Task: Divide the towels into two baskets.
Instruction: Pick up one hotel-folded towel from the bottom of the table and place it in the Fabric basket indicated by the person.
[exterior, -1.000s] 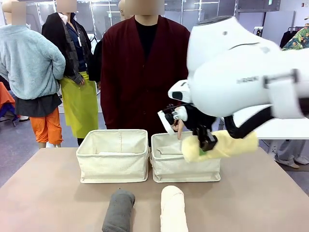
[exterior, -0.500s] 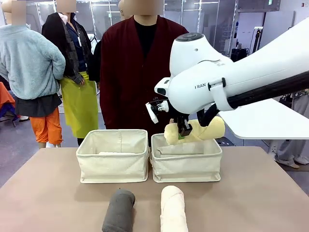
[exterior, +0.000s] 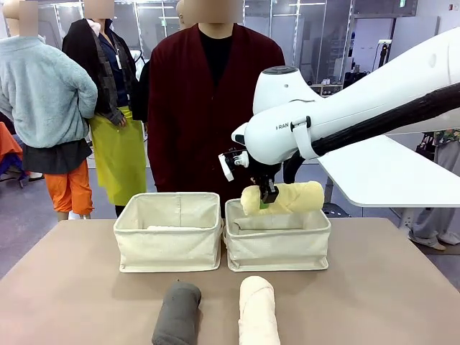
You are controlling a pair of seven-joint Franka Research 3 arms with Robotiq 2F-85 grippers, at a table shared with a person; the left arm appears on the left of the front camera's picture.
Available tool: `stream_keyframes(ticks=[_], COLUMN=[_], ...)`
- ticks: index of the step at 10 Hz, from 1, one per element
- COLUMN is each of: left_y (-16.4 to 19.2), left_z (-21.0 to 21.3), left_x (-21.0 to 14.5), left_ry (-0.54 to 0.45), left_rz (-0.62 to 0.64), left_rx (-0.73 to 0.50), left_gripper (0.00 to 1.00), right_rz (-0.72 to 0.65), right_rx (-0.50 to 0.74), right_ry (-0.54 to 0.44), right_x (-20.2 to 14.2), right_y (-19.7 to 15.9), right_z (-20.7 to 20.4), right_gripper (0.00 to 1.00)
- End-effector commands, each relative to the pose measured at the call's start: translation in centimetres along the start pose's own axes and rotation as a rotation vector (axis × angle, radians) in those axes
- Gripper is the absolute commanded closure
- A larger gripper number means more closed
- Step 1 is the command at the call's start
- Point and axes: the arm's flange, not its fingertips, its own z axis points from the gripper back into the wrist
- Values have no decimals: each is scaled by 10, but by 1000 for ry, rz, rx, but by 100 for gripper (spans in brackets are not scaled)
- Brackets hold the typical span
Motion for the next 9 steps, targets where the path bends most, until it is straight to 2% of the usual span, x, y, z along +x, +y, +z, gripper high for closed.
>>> stream_keyframes(ticks=[1, 3, 4, 5, 9], left_y=[-2, -2, -2, -2, -2], left_z=[2, 2, 2, 2, 2], left_x=[-3, -3, -3, -3, -3], left_ry=[-10, -10, -10, -10, -10], left_rz=[-16, -16, -16, -16, -16], left_rx=[-12, -12, -12, -12, -12], left_gripper=[0, 0, 0, 0, 0], right_rz=[-18, -39, -44, -48, -51], right_rx=[7, -4, -4, -1, -3], right_ry=[-37, -46, -40, -42, -35], right_x=[2, 1, -1, -1, -5], right_y=[-5, -6, -7, -7, 1], right_z=[-4, -12, -14, -16, -13], right_gripper=[63, 35, 9, 0, 0])
